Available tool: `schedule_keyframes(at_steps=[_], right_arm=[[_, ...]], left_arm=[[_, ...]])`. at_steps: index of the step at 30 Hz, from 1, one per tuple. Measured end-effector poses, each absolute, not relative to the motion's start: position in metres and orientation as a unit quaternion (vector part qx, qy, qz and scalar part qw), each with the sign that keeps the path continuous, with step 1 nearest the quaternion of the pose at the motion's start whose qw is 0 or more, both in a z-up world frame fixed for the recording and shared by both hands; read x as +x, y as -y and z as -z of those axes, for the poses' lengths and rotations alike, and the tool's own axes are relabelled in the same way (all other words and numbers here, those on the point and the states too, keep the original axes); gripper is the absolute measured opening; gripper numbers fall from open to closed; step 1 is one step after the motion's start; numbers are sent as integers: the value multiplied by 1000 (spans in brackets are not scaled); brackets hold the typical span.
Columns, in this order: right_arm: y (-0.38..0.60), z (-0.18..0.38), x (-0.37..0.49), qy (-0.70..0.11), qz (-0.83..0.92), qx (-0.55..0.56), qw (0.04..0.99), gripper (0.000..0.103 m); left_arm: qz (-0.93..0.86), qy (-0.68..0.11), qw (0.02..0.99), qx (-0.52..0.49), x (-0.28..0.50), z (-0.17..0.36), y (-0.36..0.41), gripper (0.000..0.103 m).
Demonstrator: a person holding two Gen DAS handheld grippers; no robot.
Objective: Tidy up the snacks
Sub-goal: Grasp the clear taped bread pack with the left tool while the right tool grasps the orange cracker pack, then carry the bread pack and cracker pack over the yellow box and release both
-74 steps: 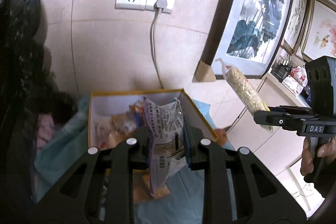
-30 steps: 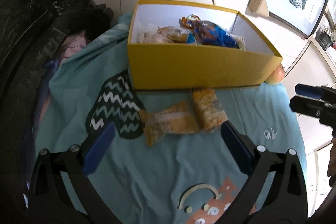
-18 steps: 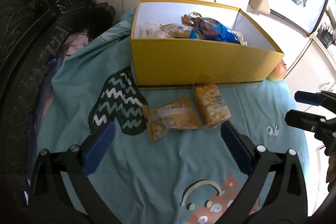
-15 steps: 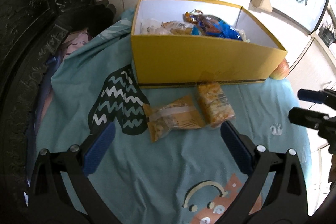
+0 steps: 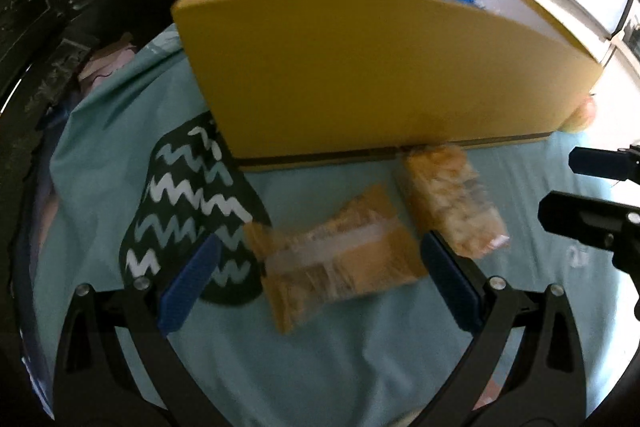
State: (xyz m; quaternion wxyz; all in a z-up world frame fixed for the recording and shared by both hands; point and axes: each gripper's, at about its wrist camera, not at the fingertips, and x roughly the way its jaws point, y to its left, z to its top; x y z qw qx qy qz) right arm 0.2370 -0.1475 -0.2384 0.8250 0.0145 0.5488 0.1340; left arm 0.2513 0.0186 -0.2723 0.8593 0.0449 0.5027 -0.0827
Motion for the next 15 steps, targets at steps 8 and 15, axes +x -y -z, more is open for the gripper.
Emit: schedule_keyframes(at_steps=[8,15], right_arm=[[120,274,261,-565,-136,-13,814,83],[75,294,261,-569,-156,-109,800,47]], left_arm=[[60,-478,875,49,243,289,-44,72],[73,-475,876,42,240,290,-53,70]])
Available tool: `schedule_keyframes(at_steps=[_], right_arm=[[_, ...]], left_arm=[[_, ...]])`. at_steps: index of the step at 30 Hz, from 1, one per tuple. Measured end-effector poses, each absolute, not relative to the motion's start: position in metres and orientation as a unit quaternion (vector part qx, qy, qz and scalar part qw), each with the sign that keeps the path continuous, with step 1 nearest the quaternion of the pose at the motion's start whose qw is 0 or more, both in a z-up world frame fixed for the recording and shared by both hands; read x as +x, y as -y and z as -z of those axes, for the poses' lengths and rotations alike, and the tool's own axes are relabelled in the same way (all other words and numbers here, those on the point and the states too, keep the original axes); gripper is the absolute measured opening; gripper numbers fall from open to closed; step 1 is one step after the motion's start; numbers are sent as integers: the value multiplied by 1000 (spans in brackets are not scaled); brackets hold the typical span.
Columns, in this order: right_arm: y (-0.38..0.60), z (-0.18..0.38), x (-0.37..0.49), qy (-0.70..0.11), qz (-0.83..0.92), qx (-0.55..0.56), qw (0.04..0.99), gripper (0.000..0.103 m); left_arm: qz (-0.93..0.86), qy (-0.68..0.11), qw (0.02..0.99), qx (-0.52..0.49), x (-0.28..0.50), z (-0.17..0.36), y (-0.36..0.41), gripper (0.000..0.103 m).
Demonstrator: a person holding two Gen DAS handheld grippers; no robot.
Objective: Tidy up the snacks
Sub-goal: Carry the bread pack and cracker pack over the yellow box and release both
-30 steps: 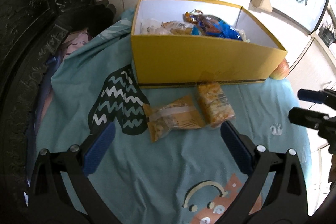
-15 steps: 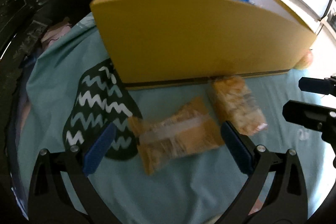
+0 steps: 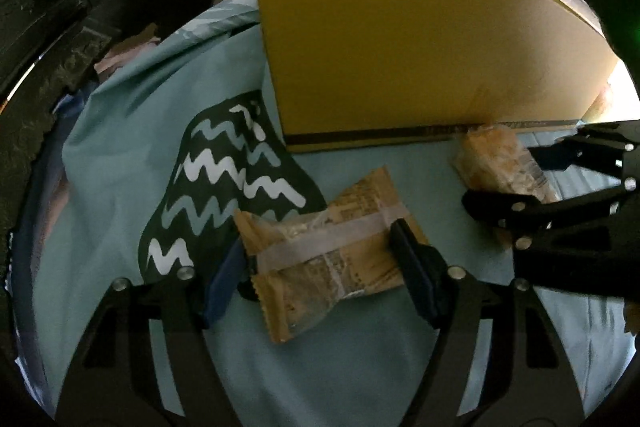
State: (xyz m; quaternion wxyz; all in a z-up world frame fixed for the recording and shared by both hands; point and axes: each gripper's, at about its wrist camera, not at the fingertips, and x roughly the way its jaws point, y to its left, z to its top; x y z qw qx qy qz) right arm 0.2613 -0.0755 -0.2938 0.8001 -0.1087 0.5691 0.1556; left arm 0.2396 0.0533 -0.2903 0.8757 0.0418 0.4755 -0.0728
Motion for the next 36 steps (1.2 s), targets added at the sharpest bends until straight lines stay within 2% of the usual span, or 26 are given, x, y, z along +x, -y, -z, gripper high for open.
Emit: schedule_keyframes(at_steps=[2,5,13,17,24,31,36], right_arm=[[79,291,259,-572,-160,-115,796,46],[103,284,253,-574,-156,-78,800,46],[161,251,211,-557,-150,-13,816,46],[178,225,193,-537,-153,13,830,46],[201,130,198,-460,-160,31,873,46],[211,34,244,-386,-156,10,909,46],[213,10,296,-380,-143,-2,914,46]], left_arm=[[84,-471,878,29,236,287,-55,53],[101,-468,877,30,236,282,-53,45],[130,-475,870,-25,210,269,-53,42],[152,-457,876,-35,198,243,-45,42],[176,-381,907,-48,204,159,-28,42],[192,-291,936,-41,255,53,-7,43],[168,-278,946,-19,309,22,2,46]])
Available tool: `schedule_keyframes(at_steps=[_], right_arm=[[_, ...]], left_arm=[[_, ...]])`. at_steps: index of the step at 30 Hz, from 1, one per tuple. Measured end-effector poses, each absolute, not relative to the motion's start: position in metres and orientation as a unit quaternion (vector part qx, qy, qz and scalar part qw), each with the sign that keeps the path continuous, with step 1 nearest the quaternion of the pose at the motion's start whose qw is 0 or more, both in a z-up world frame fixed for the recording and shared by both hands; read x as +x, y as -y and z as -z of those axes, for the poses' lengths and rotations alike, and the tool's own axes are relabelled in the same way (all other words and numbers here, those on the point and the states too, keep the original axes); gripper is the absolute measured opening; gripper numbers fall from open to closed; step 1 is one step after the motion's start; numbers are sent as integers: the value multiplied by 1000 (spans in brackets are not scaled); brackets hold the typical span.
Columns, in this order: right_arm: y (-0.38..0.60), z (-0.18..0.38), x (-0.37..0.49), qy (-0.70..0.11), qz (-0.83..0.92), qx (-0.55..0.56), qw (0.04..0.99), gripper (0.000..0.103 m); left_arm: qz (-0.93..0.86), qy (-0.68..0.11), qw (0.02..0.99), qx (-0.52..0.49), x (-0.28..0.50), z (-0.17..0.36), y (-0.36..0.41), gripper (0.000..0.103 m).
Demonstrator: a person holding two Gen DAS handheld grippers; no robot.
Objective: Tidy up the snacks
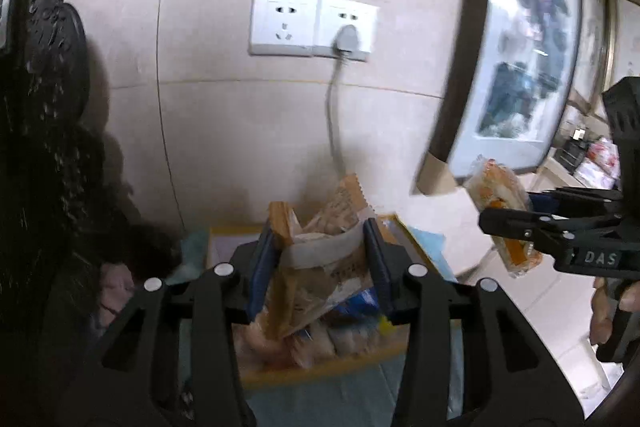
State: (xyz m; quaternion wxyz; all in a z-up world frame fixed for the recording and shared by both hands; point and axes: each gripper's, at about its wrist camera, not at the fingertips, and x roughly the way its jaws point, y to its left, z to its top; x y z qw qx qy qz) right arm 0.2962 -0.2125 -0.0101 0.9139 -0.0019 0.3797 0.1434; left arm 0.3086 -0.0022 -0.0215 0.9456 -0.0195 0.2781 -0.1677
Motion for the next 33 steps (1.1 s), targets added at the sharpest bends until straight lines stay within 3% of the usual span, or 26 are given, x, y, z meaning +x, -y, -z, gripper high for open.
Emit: schedule_keyframes(at_steps=[1,2,3,11,17,26,33], right_arm=[[213,17,311,-398,-140,2,907,50],[213,24,320,-408,-131,5,903,57],[215,29,328,-415,-114,4,903,72],[211,45,296,-420,-86,4,903,79],[205,46,216,-418,-86,23,904,102],[196,27,111,-408,-46,3,912,102],[187,9,53,-375,-18,-20,926,102]], left_arm=[[159,-289,944,-17,321,25,3,61],[153,-300,941,-14,329,29,3,94],[134,-318,939,-9,340,36,5,101],[93,-368,925,-12,312,63,-9,101],[82,-366,927,-17,231,66,-9,101],[95,-350,932,13,114,43,-10,101],[140,-357,924,-22,58,28,-15,101]])
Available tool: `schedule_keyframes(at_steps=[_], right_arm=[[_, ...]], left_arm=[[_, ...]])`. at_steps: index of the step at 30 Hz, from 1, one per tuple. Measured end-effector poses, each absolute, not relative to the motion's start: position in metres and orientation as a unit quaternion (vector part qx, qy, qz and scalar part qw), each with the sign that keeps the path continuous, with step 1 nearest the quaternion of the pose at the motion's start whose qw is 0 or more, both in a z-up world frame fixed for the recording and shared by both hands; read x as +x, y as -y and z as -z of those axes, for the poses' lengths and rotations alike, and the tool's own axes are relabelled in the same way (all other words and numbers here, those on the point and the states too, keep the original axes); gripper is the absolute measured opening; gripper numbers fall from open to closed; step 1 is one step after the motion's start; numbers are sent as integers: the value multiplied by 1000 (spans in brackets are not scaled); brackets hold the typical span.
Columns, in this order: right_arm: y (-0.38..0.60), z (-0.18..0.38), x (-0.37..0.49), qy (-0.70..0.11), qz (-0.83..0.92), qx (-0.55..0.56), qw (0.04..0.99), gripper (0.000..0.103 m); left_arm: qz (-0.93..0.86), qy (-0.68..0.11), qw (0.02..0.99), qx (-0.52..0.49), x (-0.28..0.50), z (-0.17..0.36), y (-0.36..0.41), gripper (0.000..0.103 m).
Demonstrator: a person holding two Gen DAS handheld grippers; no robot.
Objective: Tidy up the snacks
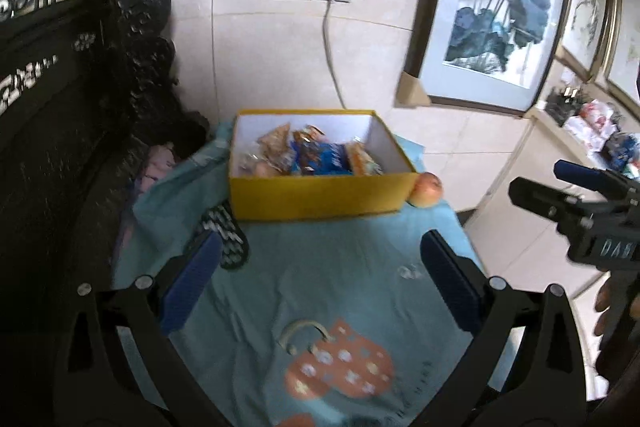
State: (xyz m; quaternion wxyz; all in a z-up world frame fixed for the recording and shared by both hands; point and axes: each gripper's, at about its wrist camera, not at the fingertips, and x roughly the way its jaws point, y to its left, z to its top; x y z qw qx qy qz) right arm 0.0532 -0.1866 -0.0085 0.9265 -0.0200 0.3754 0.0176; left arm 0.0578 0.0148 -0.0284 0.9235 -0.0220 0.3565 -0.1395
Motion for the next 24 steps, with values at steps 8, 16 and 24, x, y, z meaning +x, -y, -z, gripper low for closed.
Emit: schedule_keyframes(at_steps=[8,16,24], right_arm=[[171,6,14,-358,-21,-54,932,102],[170,0,2,-354,-22,-54,934,102],[167,-3,-2,-352,-17,-53,934,102]], left_arm=[[126,-361,924,-8,32,18,-13,101],[113,-344,932,7,10,10,-10,101],[108,-323,940,23,4,2,-9,101]])
